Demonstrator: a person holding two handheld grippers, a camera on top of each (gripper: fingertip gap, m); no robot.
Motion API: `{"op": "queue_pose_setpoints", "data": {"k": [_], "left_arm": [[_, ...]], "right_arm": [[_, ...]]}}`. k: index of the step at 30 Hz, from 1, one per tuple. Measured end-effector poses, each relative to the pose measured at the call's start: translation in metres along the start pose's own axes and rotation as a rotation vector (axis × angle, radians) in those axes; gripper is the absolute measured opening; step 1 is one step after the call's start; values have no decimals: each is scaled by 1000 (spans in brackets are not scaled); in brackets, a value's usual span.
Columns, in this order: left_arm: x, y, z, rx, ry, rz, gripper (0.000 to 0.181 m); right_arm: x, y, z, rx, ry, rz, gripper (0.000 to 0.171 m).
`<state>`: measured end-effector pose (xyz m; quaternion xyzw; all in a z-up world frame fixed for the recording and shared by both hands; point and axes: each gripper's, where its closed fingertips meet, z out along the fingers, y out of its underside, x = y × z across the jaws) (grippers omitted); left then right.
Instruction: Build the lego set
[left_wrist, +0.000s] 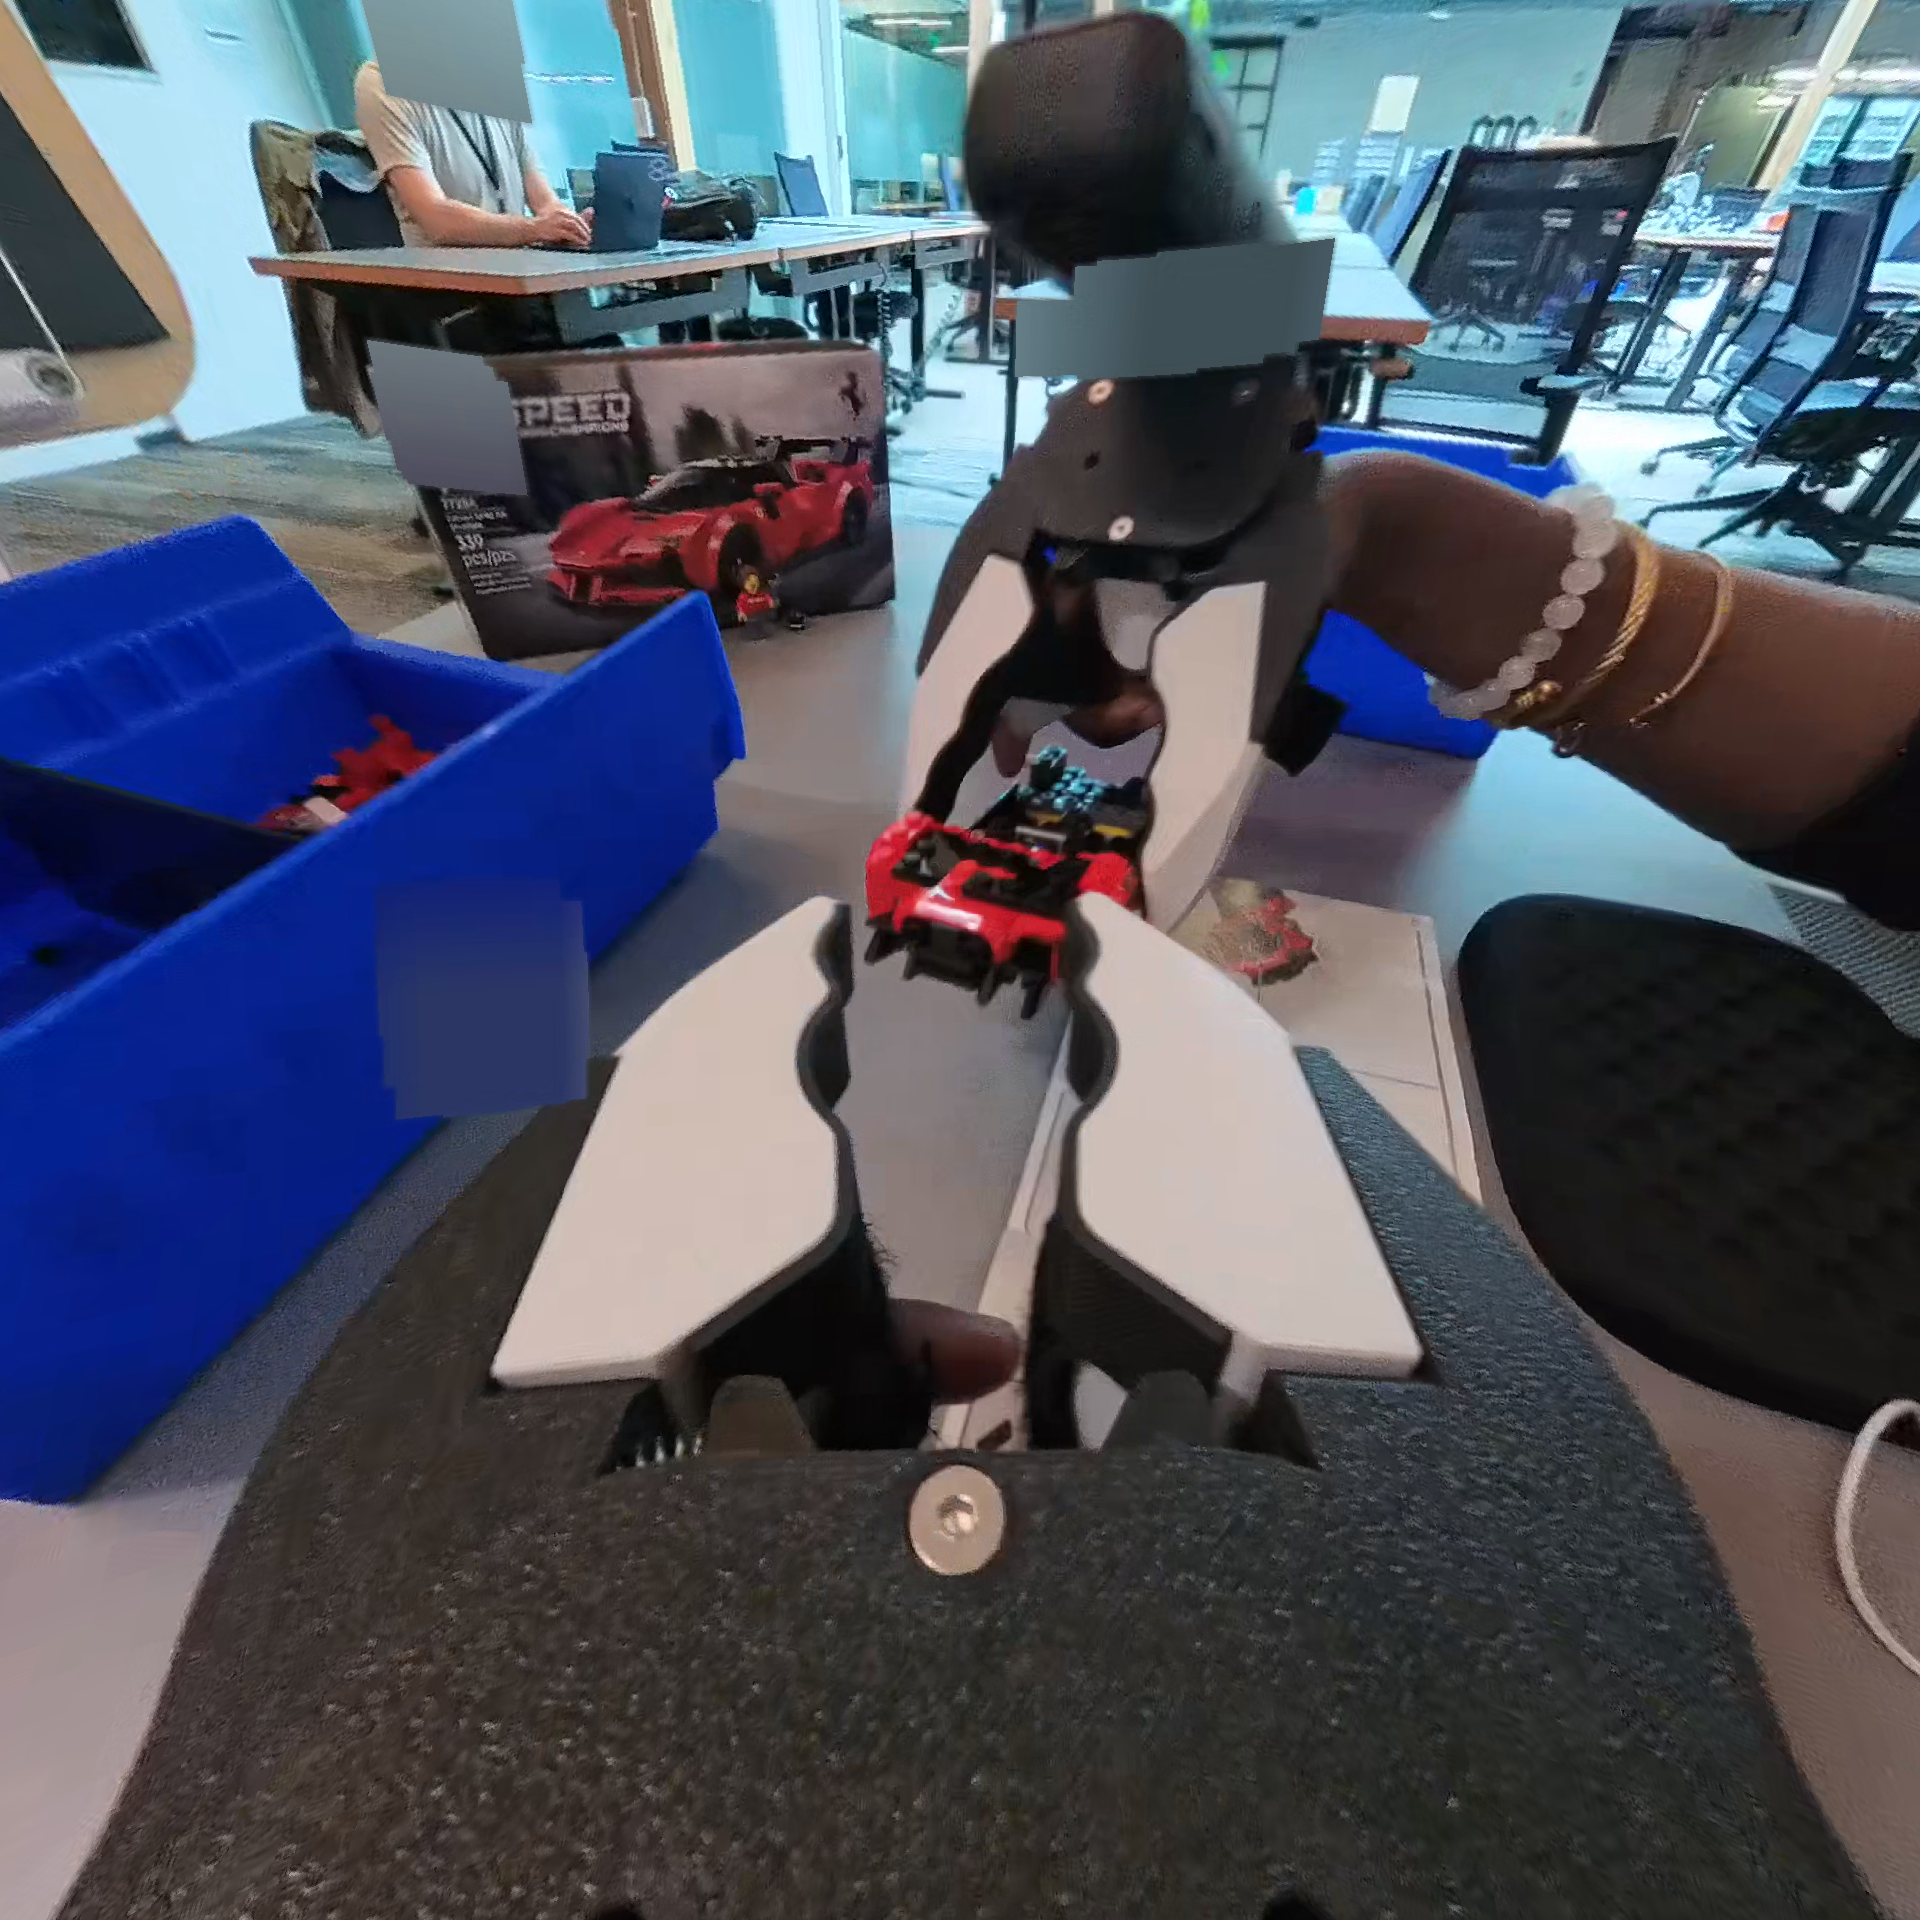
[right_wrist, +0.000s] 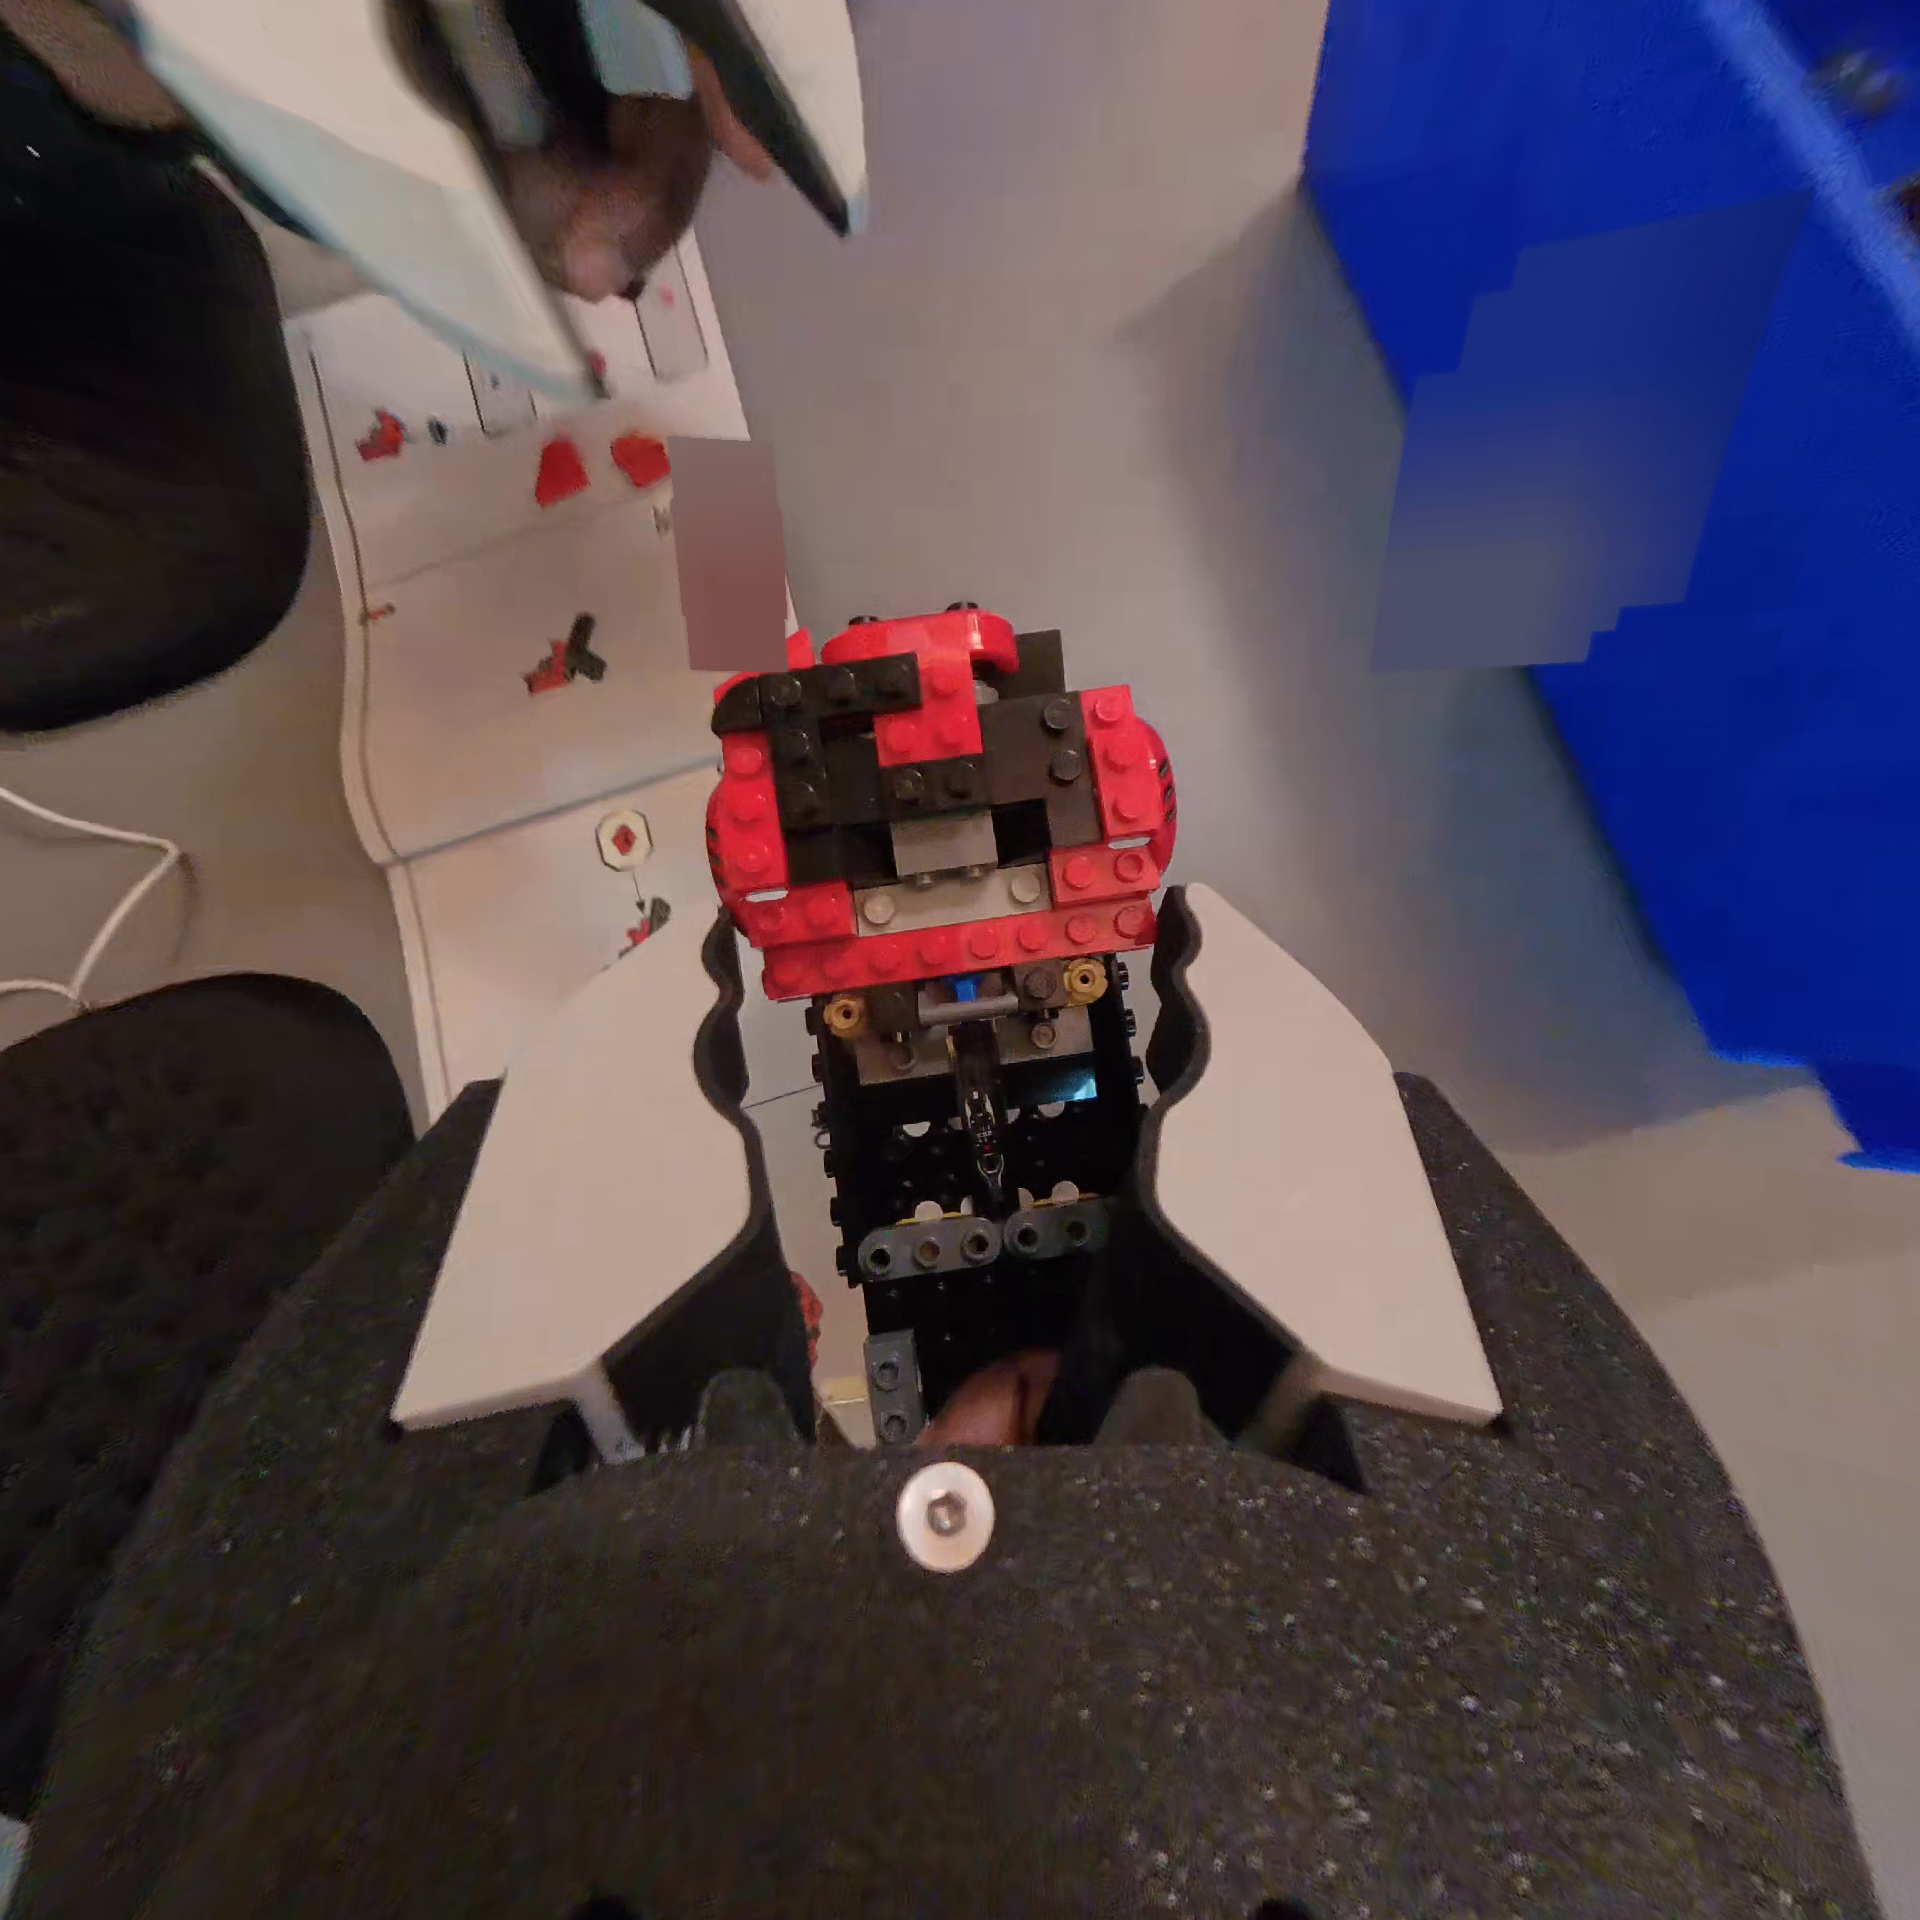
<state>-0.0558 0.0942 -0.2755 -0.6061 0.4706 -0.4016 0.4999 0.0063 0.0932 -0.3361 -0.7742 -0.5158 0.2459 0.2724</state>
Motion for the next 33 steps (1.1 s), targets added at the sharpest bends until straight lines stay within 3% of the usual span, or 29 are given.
{"op": "queue_pose_setpoints", "data": {"k": [3, 7, 15, 25, 28, 33], "left_arm": [[5, 17, 6, -21, -7, 18, 62], [9, 36, 15, -61, 10, 52, 74], [18, 49, 21, -111, 46, 135, 69], [25, 59, 25, -177, 73, 189, 65], [27, 61, 25, -185, 82, 197, 62], [33, 68, 25, -227, 110, 268, 58]], "right_arm": [[5, 13, 19, -70, -31, -9, 77], [13, 19, 28, -77, -31, -21, 77], [22, 43, 32, -136, -7, -18, 77], [33, 42, 34, -95, 35, -45, 83], [41, 39, 27, -55, 71, -23, 99], [46, 24, -6, 32, 156, -18, 94]]}}
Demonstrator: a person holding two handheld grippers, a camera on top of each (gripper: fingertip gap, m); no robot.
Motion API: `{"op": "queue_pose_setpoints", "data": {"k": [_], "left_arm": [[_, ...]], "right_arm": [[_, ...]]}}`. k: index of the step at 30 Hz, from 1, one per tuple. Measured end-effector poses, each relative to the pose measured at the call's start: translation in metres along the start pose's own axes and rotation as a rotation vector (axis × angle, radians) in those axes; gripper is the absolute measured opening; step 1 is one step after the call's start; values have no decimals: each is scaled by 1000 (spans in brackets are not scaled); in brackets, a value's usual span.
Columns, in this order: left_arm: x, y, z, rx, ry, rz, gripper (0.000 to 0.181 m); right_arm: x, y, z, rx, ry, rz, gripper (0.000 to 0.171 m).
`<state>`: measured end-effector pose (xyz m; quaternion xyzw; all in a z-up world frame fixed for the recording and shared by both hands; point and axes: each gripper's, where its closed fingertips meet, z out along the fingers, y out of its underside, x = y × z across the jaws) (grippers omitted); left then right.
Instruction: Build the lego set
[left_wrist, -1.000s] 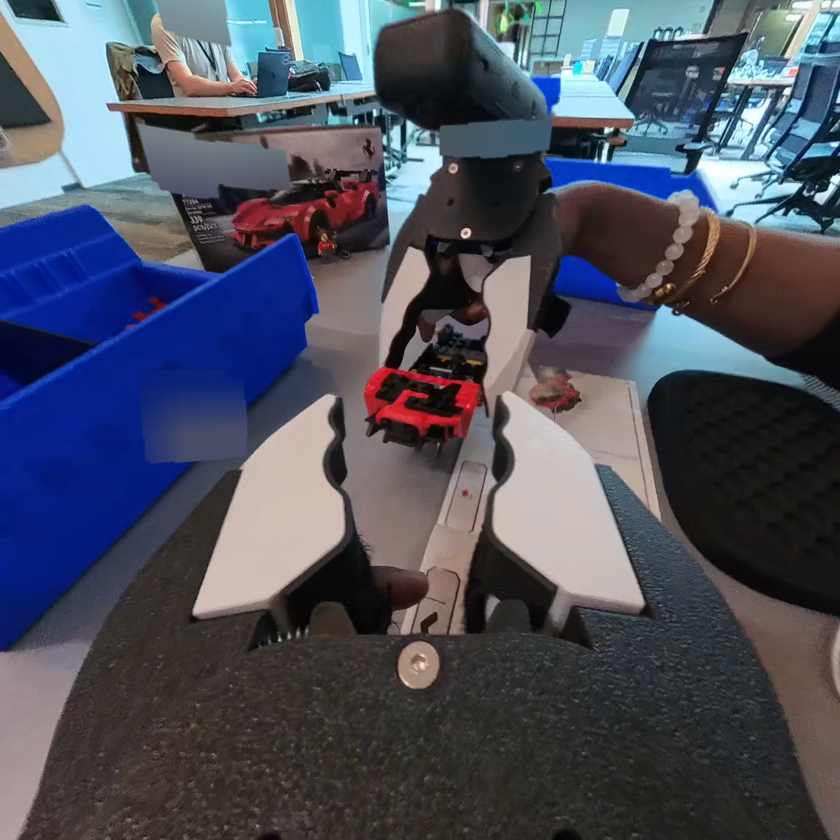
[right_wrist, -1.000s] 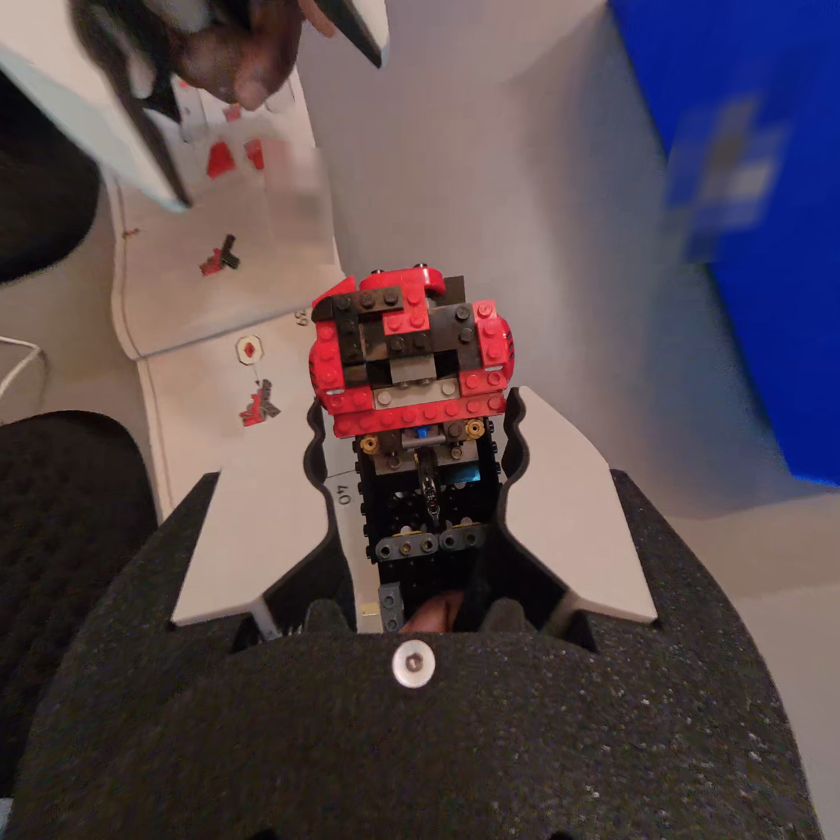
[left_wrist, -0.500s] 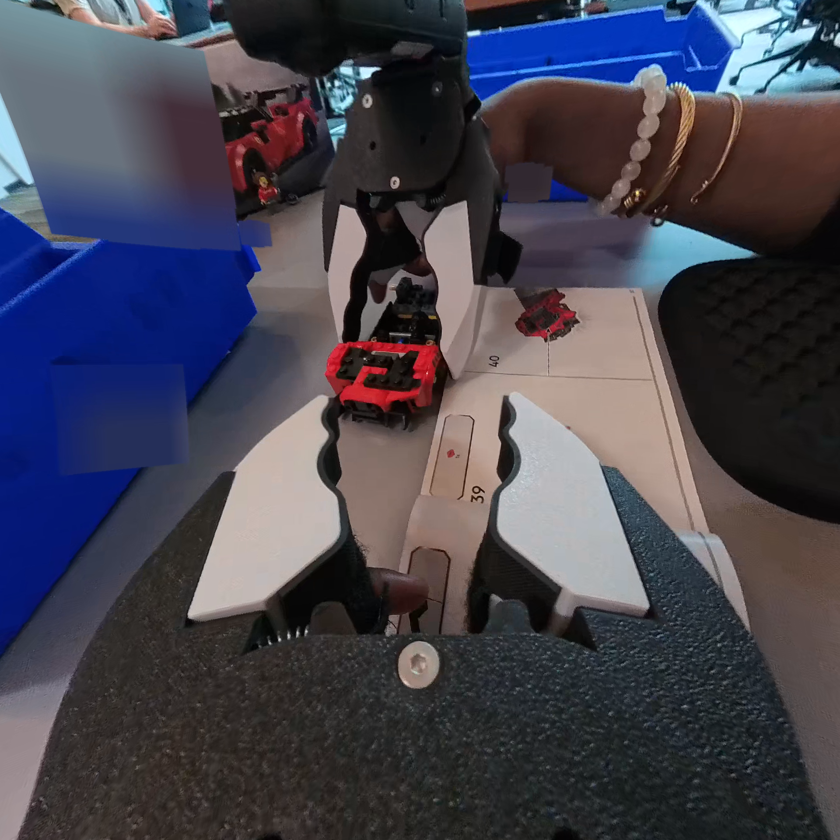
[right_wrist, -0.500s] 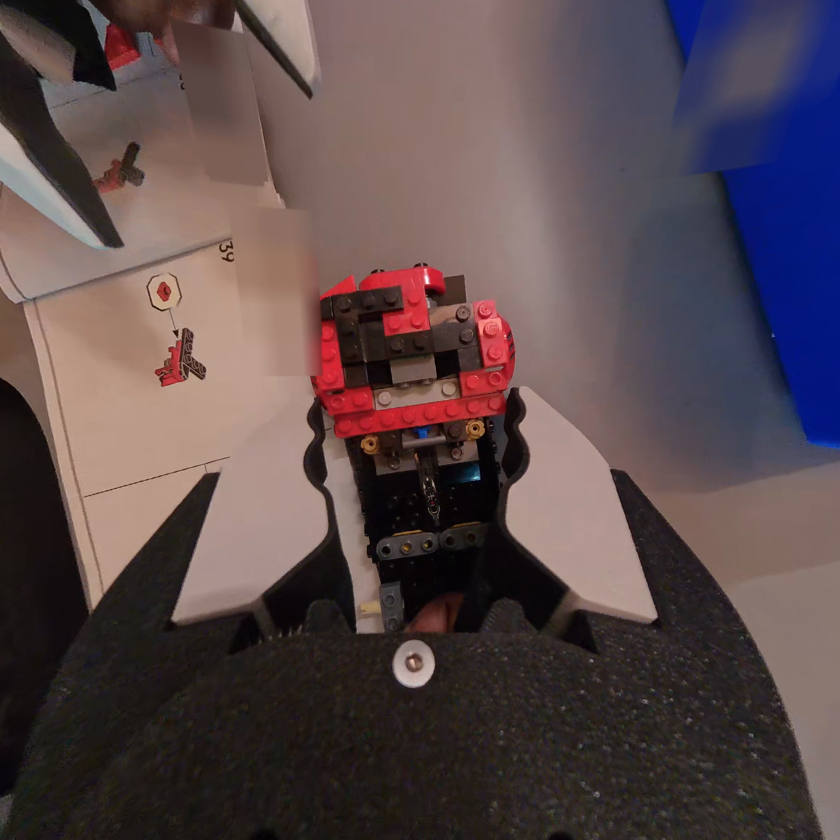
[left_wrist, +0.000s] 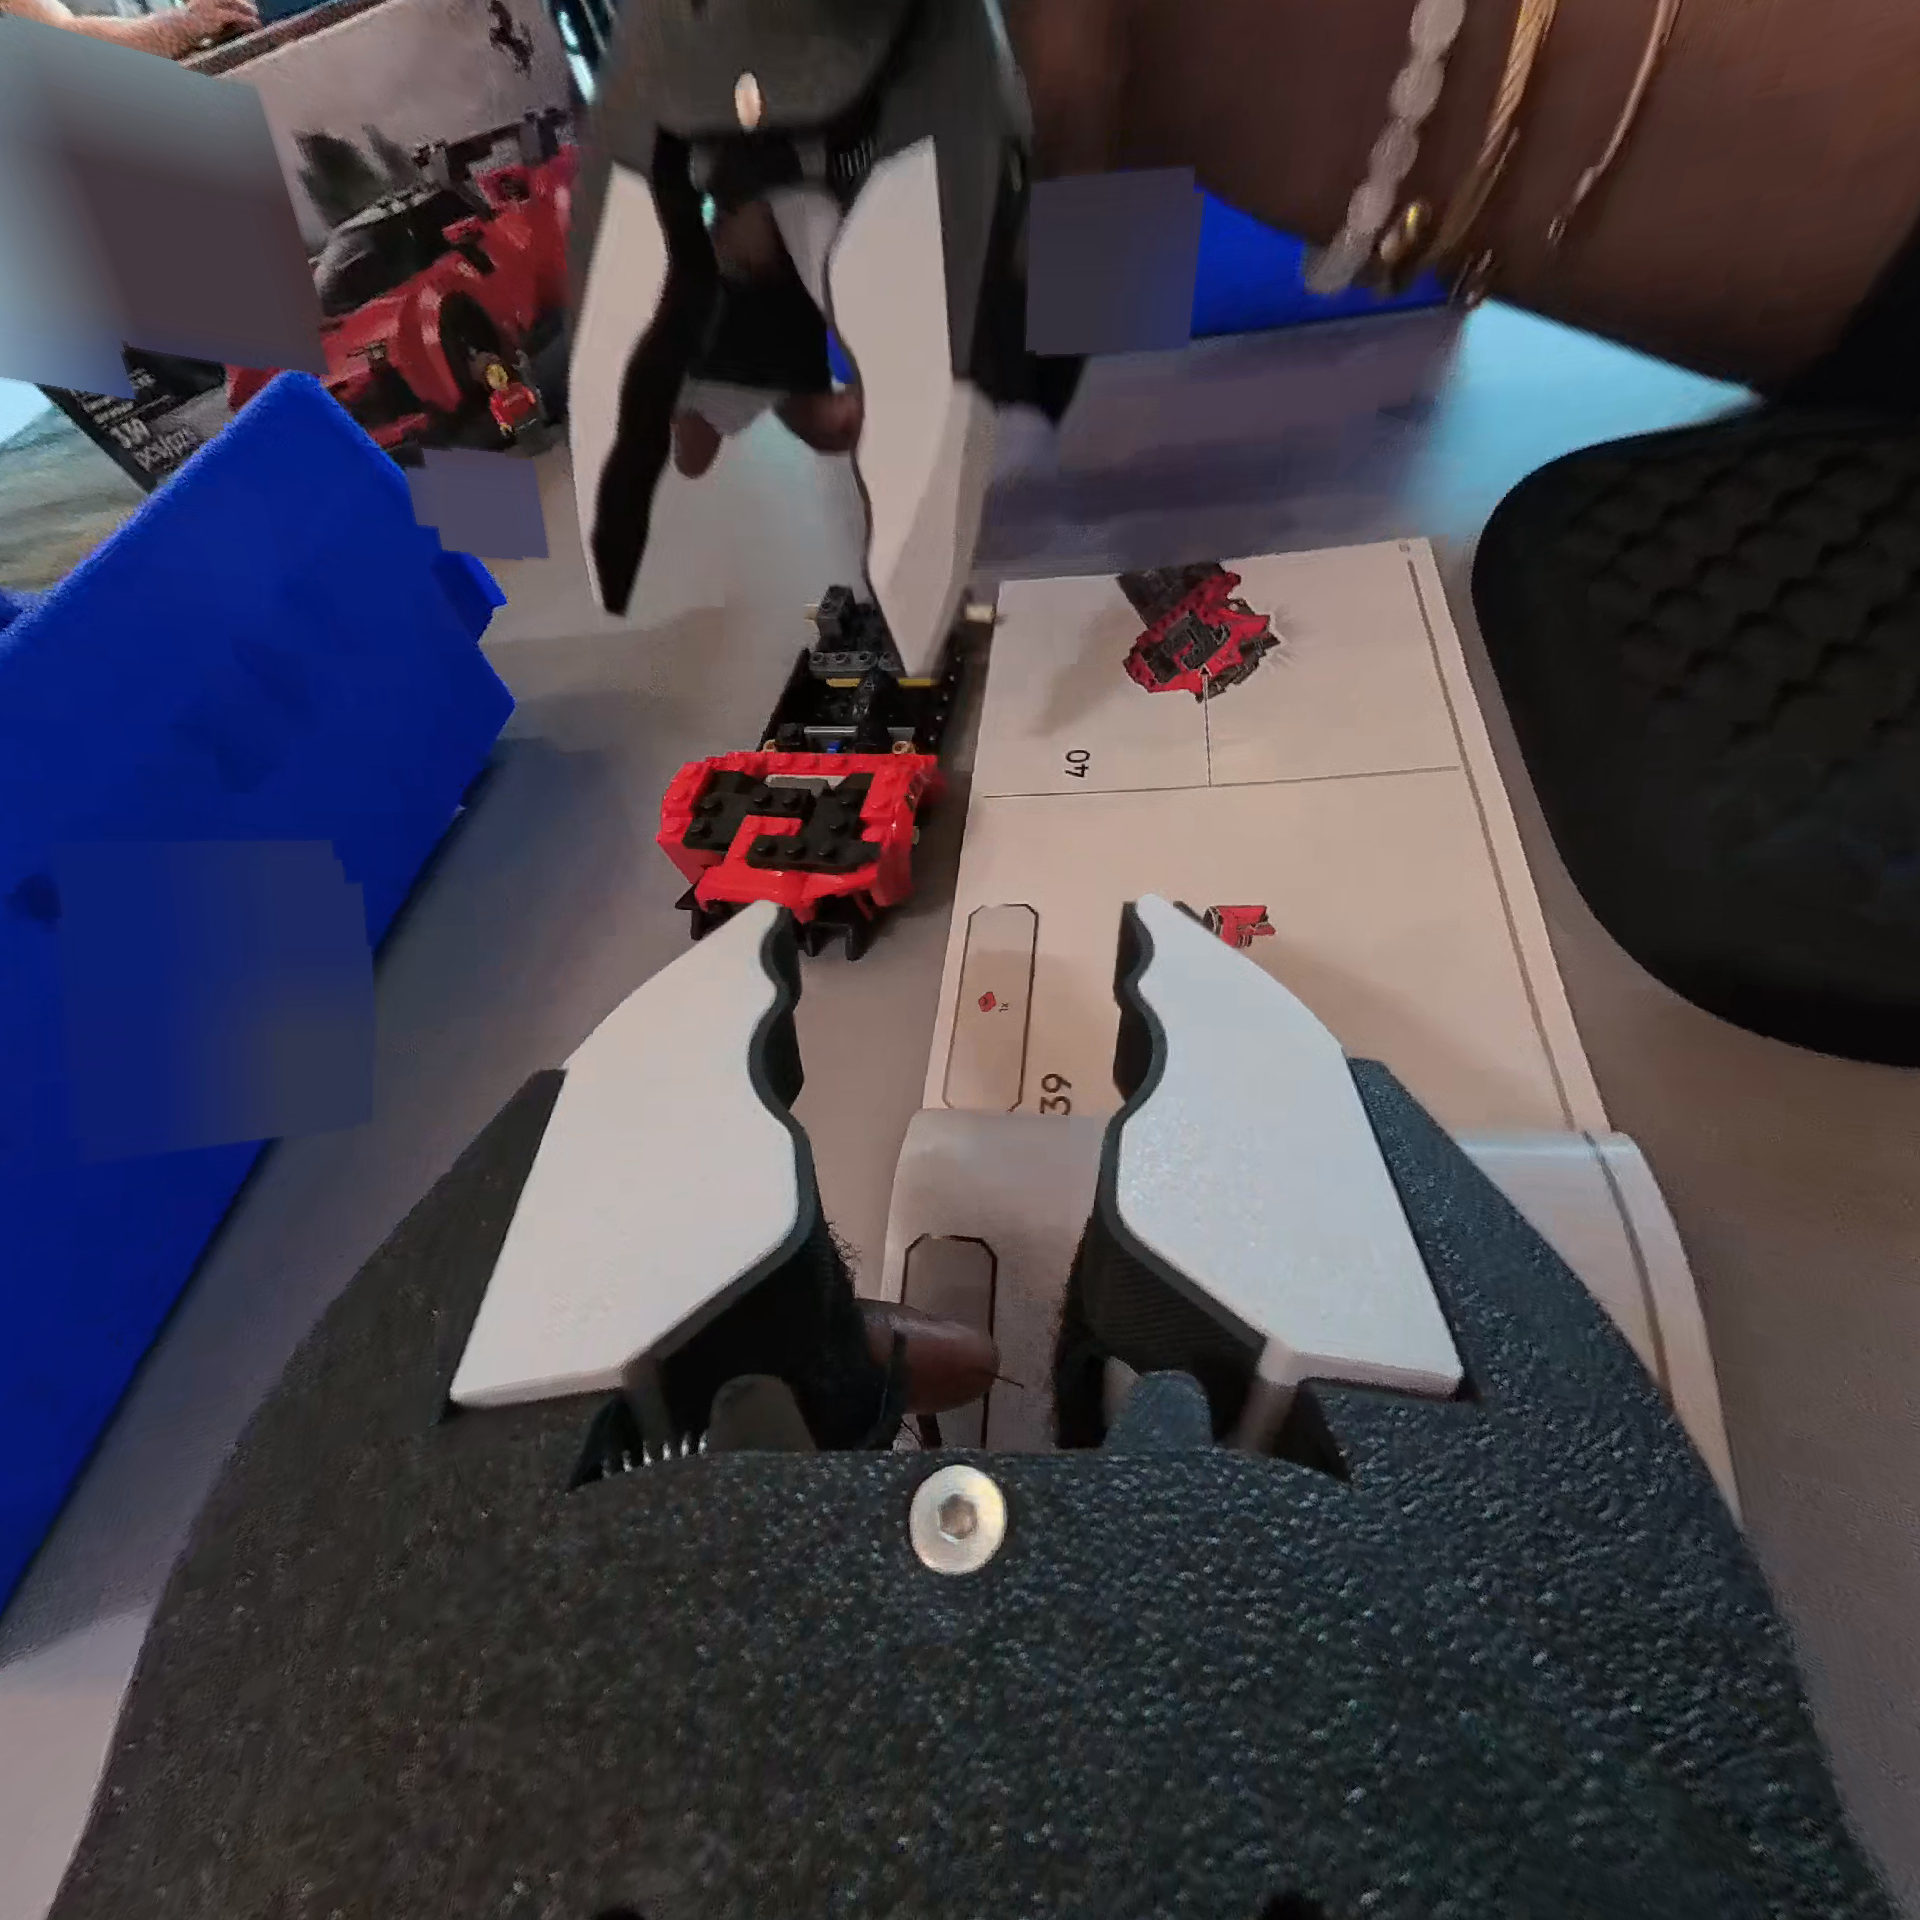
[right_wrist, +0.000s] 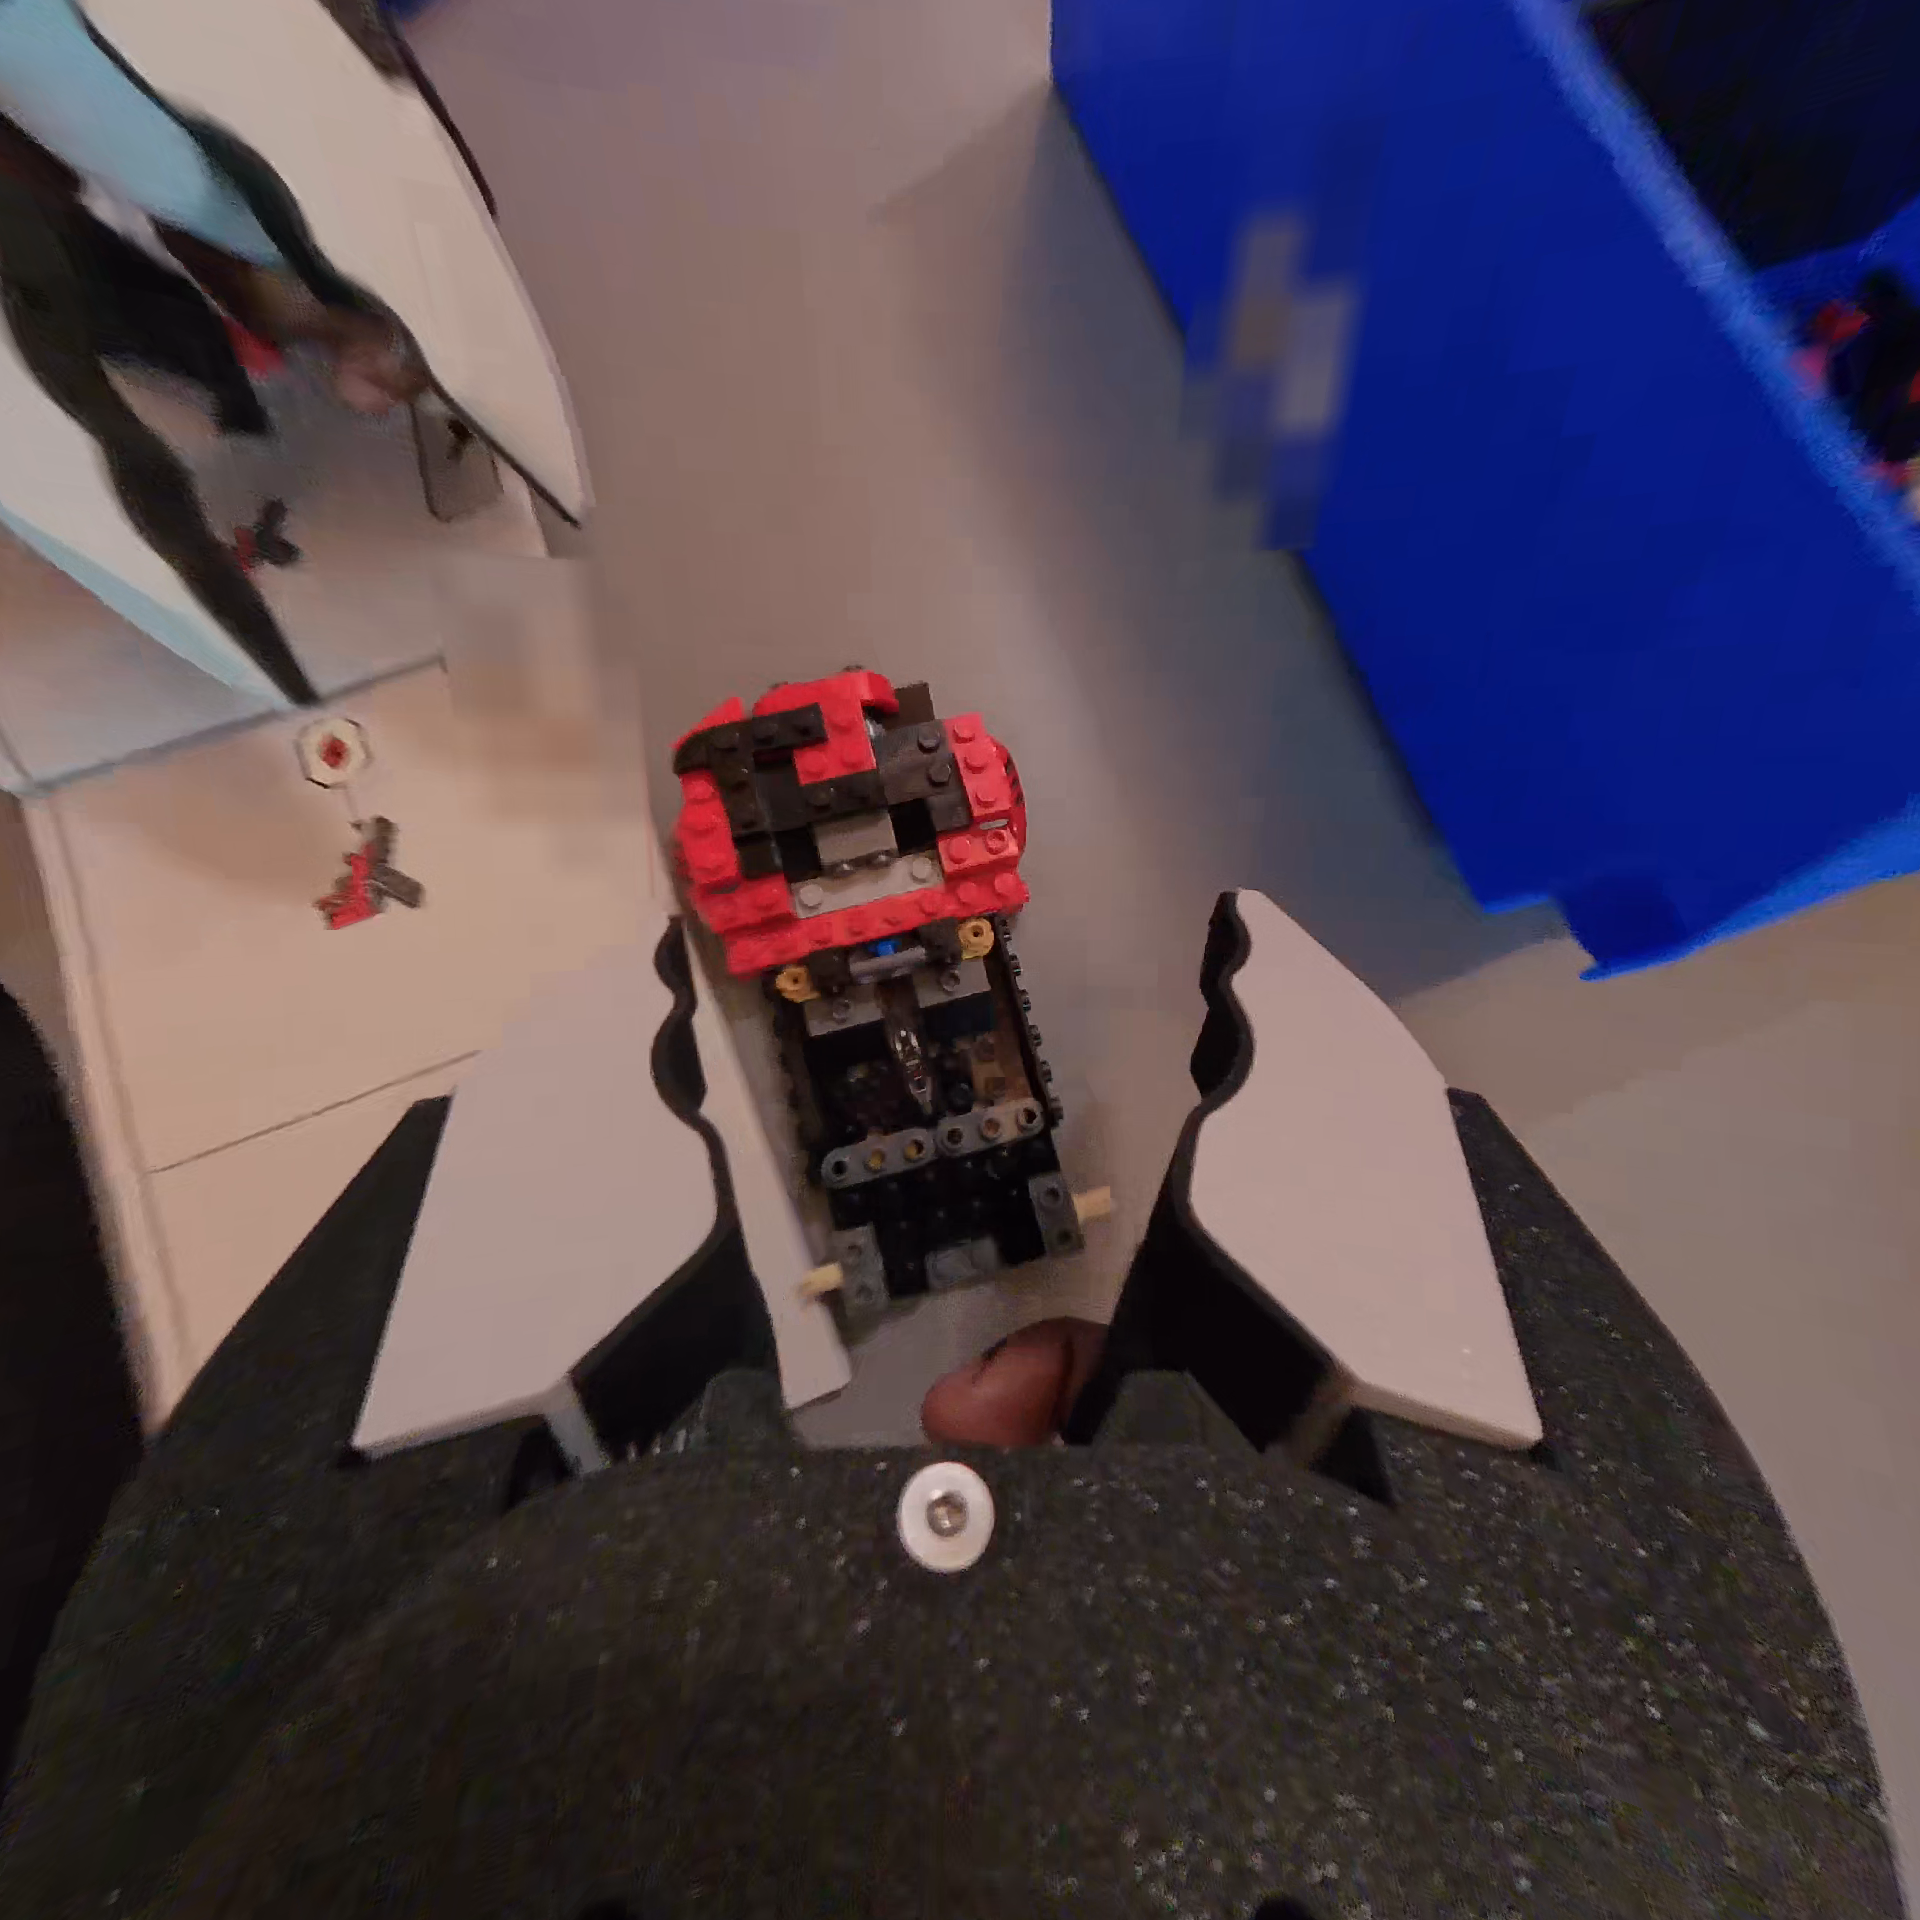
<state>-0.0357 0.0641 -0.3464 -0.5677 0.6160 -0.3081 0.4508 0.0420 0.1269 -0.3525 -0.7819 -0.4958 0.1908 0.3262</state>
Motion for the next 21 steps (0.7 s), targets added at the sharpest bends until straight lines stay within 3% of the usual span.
{"op": "queue_pose_setpoints", "data": {"k": [5, 8, 10, 13, 16, 21], "left_arm": [[0, -1, -17, -139, -46, 70, 54], [18, -6, -41, -226, -44, -1, 51], [37, -7, -49, -202, -22, -55, 45], [47, 13, -51, -238, -70, -32, 41], [44, 31, -52, -270, -134, -28, 34], [54, 52, -46, -303, -47, -150, 32]], "right_arm": [[-43, -9, -38, 10, -54, 68, 85], [-71, 32, -43, -112, -2, 94, 82], [-88, 61, -42, -168, 31, 140, 81], [-102, 88, -41, -164, 79, 264, 82], [-107, 89, -43, -70, 135, 380, 81], [-107, 94, -39, -108, 292, 436, 79]]}}
